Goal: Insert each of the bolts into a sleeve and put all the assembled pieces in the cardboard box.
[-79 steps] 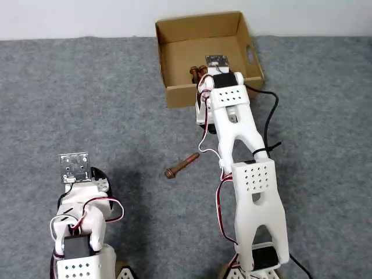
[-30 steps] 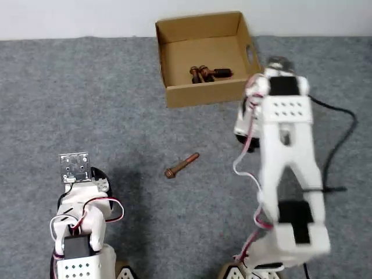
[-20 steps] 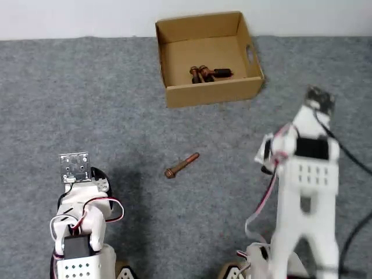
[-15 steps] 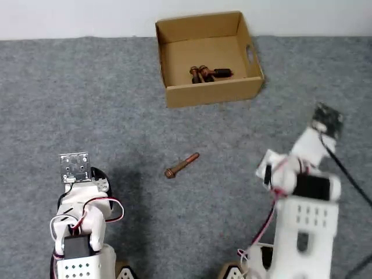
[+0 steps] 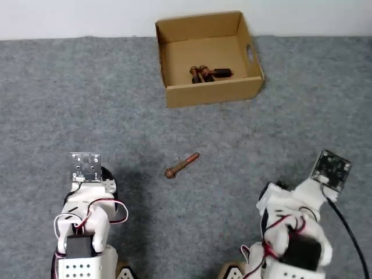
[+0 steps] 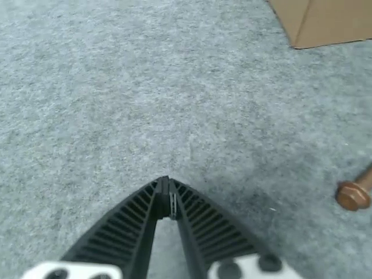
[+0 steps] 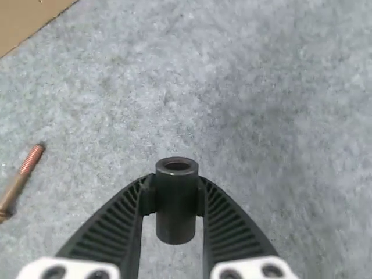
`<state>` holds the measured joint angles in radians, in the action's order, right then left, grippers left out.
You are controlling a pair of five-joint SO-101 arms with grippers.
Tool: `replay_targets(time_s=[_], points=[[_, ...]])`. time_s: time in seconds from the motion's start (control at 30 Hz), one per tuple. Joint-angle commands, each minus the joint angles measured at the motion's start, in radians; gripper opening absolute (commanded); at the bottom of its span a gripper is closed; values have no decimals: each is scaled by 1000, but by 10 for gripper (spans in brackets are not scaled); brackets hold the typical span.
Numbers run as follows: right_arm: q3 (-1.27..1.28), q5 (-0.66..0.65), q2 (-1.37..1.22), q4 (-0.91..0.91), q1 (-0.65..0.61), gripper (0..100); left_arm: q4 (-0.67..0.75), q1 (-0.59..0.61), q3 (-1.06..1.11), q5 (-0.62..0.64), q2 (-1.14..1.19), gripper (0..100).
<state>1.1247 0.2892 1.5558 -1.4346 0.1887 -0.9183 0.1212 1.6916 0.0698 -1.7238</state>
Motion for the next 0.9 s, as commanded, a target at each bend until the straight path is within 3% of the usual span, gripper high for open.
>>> replay_targets(time_s=[0.0,0.2,0.5,0.67,0.87], points=[[-2,-12,96,-2,10,8,-9,-28,-2,-14,2,8],[18,-12,194,-2,13,8,-5,-104,-22,-18,-6,8],[28,-12,248,4,13,8,-97,-253,-214,-160,29,8],[31,-12,248,8,13,8,-109,-296,-363,-157,269,8],[32,-11,248,8,13,8,-104,-381,-650,-173,743,12]])
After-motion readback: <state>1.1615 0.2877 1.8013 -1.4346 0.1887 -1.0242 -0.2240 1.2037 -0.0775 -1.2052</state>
